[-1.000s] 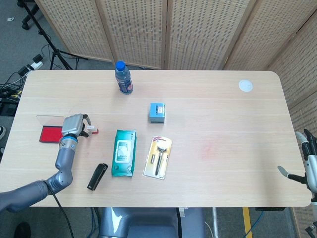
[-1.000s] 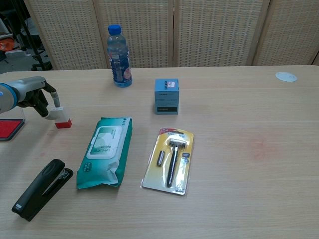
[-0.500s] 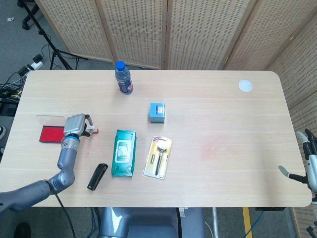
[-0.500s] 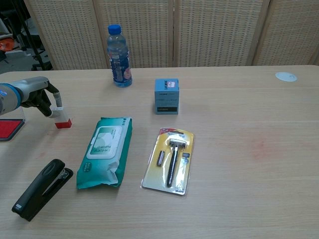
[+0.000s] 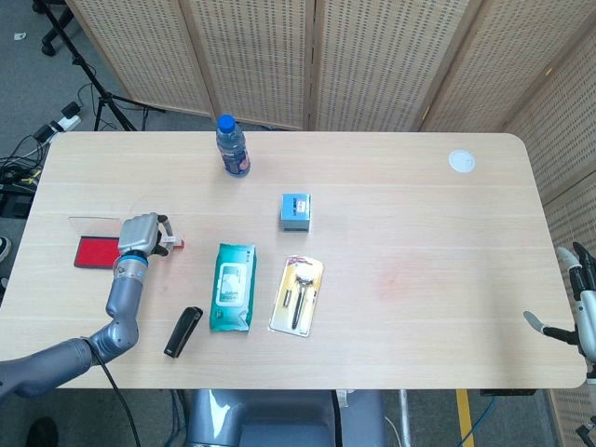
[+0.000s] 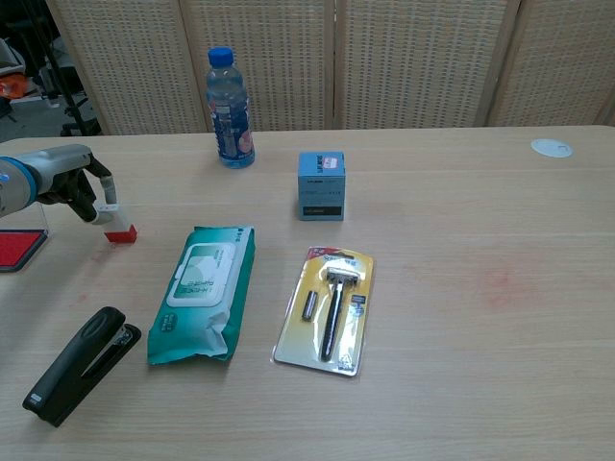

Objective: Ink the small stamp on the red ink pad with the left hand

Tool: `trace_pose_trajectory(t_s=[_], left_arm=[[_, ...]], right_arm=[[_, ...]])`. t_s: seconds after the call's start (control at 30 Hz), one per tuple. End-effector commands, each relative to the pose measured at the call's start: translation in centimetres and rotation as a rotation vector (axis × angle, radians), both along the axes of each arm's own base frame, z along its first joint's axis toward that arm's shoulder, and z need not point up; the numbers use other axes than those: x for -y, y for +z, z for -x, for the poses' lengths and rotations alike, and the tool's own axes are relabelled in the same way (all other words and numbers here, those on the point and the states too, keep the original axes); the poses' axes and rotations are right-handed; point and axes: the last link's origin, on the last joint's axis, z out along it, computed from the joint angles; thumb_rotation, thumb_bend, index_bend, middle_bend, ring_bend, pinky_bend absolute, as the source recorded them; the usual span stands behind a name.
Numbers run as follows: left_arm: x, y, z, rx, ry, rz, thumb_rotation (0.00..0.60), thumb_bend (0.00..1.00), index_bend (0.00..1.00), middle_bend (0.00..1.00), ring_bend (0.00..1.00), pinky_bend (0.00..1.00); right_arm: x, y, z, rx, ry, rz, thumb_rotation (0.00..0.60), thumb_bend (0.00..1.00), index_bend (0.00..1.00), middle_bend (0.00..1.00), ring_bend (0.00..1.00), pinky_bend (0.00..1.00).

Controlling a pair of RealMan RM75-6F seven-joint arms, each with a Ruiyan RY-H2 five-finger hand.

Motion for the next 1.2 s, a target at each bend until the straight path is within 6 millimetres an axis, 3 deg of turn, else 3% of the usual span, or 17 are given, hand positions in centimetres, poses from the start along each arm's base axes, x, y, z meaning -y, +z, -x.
trace_pose_trajectory(t_s=[0.03,0.37,0.6,0.87,1.2], left_arm=[[-0.1,1.1,-0.4,-0.014,-0.013,0.004,0.600,0.40,0.62,1.00,1.00,1.00],[1.0,8.0,-1.9,-0.082,0.019,0.058,0.600,0.41,0.63,1.00,1.00,1.00],[1.6,12.4,0.9,-0.082,0.130,0.105,0.600,0.42,0.63,1.00,1.00,1.00],[1.7,14.1,5.8,-0.077,0.222,0.154,0.600,0.43,0.64,1.00,1.00,1.00],[0.9,13.9,8.7,-0.085,0.191,0.112,0.600,0.44,0.64,1.00,1.00,1.00]], right_arm=[[0.0,0.0,0.0,0.000,0.001,0.000,0.600,0.00,0.00,0.00,0.00,0.00],[-0.1,-0.3,-0.3,-0.004,0.010,-0.010,0.600,0.00,0.00,0.00,0.00,0.00],[-0.2,-0.6,-0.4,-0.013,0.013,-0.015,0.600,0.00,0.00,0.00,0.00,0.00],[-0.1,-1.2,-0.5,-0.035,0.010,-0.029,0.600,0.00,0.00,0.00,0.00,0.00],[0.3,-2.1,-0.4,-0.066,-0.004,-0.048,0.600,0.00,0.00,0.00,0.00,0.00]])
